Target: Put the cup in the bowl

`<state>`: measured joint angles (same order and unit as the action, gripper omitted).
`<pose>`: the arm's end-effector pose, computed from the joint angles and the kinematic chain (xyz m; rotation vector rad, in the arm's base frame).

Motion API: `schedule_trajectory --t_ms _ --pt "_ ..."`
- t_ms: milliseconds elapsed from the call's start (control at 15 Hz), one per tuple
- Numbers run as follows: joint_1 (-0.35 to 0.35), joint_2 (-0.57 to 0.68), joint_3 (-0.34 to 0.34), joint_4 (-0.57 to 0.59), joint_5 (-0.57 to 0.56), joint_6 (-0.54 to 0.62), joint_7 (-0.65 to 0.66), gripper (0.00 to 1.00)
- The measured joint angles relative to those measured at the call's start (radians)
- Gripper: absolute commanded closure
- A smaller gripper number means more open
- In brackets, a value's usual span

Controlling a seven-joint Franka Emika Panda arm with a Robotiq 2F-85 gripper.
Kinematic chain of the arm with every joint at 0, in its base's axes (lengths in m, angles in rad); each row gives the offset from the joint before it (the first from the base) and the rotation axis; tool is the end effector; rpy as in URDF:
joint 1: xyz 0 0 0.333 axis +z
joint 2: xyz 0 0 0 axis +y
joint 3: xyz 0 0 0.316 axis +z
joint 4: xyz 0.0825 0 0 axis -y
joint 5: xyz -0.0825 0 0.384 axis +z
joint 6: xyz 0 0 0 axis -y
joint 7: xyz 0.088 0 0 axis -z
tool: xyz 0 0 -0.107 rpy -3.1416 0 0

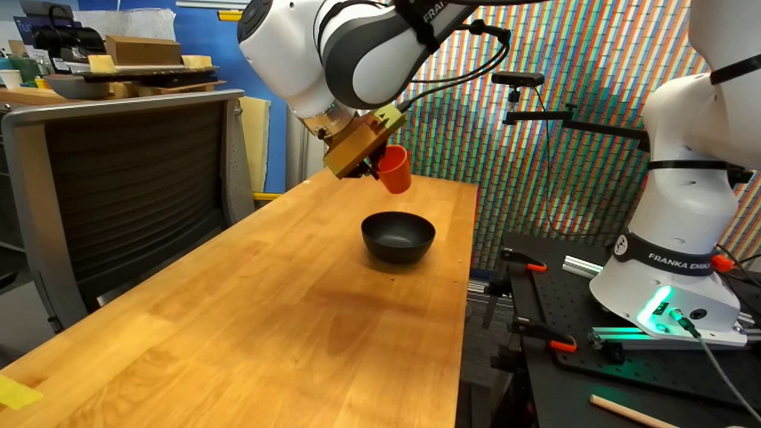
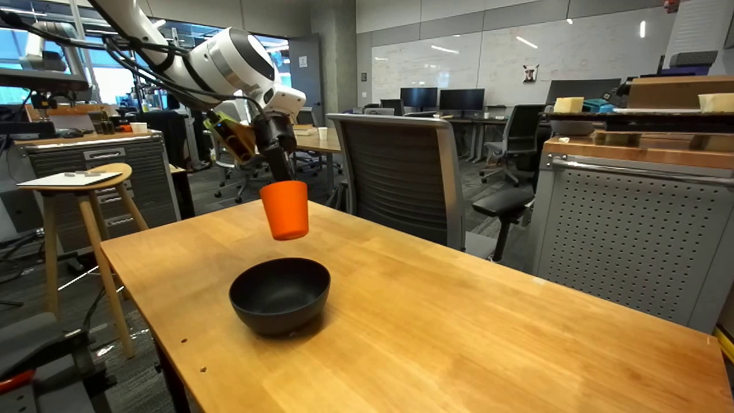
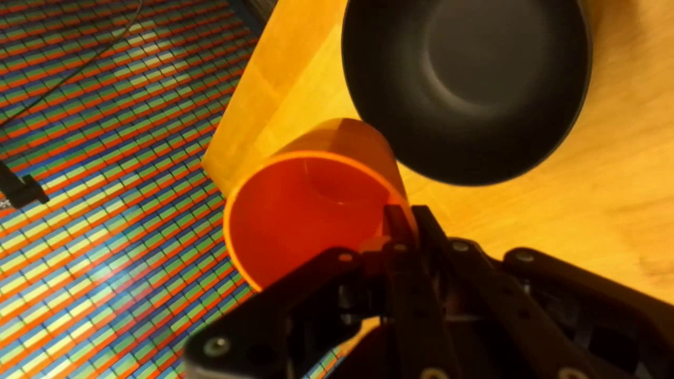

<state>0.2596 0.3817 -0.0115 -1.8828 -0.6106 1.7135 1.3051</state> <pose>0.5676 0.0888 0.2894 2.1801 -0.9124 0.0225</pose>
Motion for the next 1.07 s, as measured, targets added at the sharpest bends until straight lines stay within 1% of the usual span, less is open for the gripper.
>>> schedule_trajectory --t_ms 133,267,667,867,1000,1067 --pt "-0.001 0.014 0.013 -0.017 0.044 0.004 0.000 0.92" --pt "-0.001 0.029 0.020 -0.038 0.068 0.041 0.002 0.92" --pt "-0.014 0.067 0.014 -0.093 0.070 0.260 0.036 0.92" --pt "-0.025 0.071 0.001 -0.111 0.070 0.315 0.041 0.92" --pt "-0.035 0.071 -0.010 -0.122 0.070 0.329 0.041 0.89" --pt "-0.042 0.071 -0.016 -0.127 0.071 0.336 0.041 0.65"
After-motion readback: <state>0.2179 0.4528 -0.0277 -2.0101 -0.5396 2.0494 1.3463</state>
